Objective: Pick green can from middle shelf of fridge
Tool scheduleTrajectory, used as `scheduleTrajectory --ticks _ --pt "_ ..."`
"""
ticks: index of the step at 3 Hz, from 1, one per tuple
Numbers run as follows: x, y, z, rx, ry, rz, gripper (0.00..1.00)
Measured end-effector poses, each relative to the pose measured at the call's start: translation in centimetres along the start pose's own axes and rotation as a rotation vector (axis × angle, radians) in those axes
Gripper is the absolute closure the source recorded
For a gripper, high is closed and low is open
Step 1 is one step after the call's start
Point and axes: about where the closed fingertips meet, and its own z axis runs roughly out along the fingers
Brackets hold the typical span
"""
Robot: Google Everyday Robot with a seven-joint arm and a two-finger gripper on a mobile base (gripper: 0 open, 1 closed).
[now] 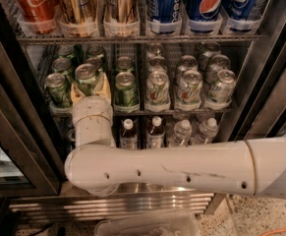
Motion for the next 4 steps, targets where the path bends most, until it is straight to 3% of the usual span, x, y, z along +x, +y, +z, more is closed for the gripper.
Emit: scheduleTrajectory --ticks 1,2,3,4 --pt "-2.3 -0.4 -1.3 -0.007 -0.034 0.011 1.00" --pt "-3.2 -0.9 -3.1 -0.019 -0.024 0.019 1.00" --pt "-2.8 -1.3 -5.9 -0.075 0.040 0.009 1.00" --pt "-2.6 -3.6 -8.1 -0.104 0.128 -0.010 1.00"
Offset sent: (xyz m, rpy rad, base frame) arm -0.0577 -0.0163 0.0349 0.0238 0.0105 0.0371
